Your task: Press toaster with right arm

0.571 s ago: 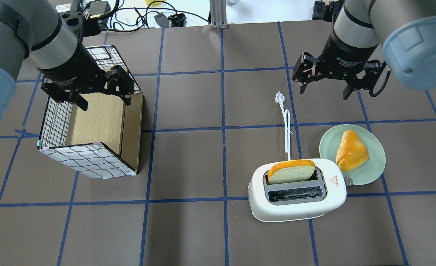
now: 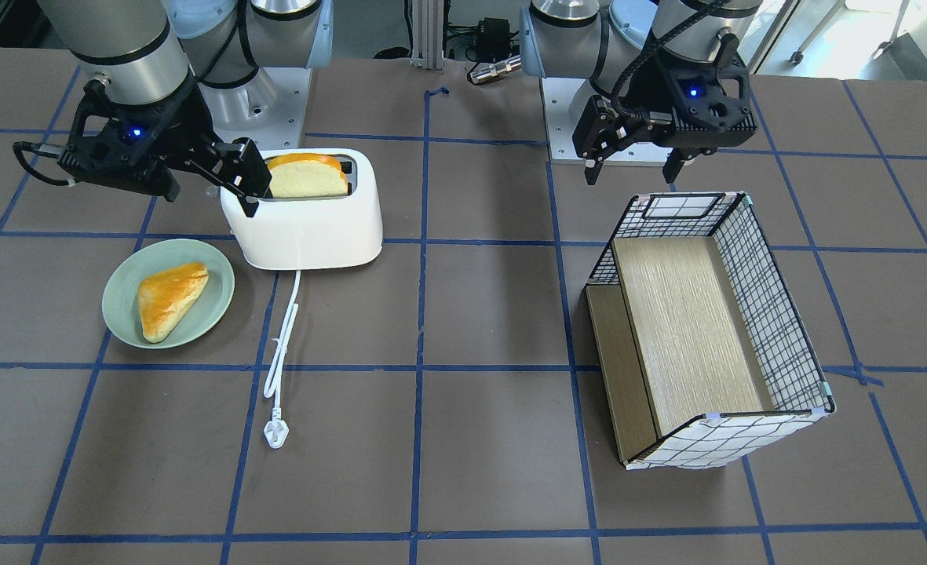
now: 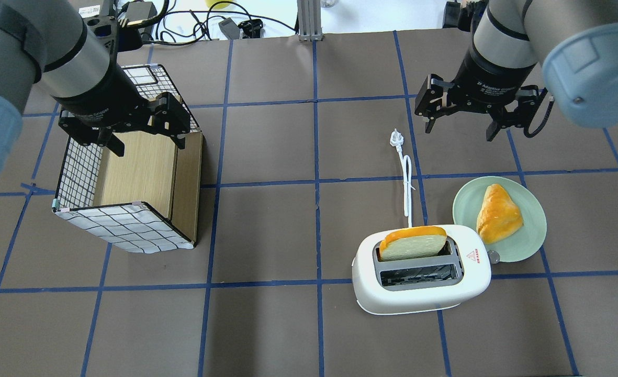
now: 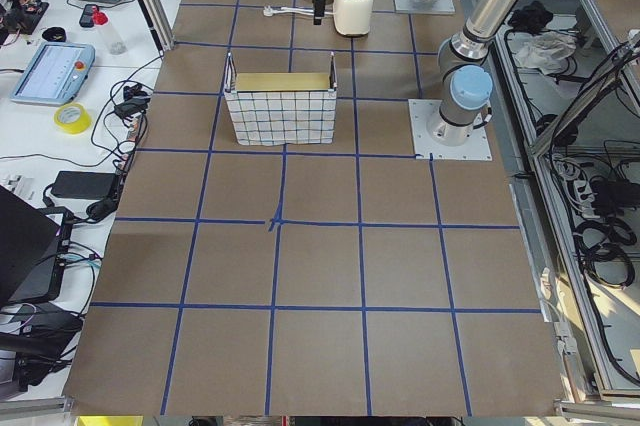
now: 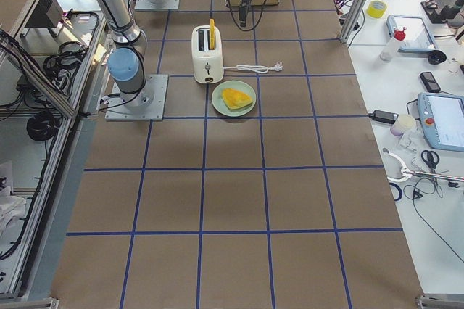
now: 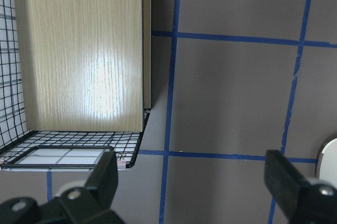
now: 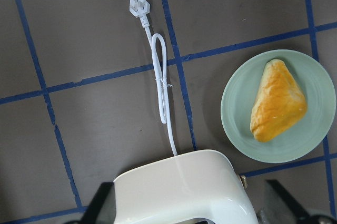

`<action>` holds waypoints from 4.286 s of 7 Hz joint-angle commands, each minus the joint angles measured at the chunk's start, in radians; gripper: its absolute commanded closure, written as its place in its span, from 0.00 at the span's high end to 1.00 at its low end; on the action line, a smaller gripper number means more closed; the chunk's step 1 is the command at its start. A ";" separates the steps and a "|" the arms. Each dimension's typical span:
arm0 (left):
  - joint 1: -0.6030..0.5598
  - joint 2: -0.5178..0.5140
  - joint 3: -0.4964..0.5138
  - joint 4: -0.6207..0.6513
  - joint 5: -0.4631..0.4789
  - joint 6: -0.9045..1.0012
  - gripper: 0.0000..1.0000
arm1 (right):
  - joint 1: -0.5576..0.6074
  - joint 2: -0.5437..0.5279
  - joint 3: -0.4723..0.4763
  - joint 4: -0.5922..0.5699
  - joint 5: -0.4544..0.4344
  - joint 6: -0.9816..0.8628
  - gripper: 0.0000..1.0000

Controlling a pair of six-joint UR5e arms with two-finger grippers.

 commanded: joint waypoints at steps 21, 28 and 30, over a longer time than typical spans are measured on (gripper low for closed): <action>0.000 0.000 0.000 0.000 0.000 0.000 1.00 | -0.304 0.008 0.082 0.066 0.119 -0.372 0.00; 0.000 0.000 -0.001 0.000 -0.001 0.000 1.00 | -0.612 0.006 0.273 0.355 0.413 -0.786 0.00; 0.000 0.000 -0.001 0.000 -0.001 0.000 1.00 | -0.637 0.011 0.275 0.454 0.409 -0.885 0.00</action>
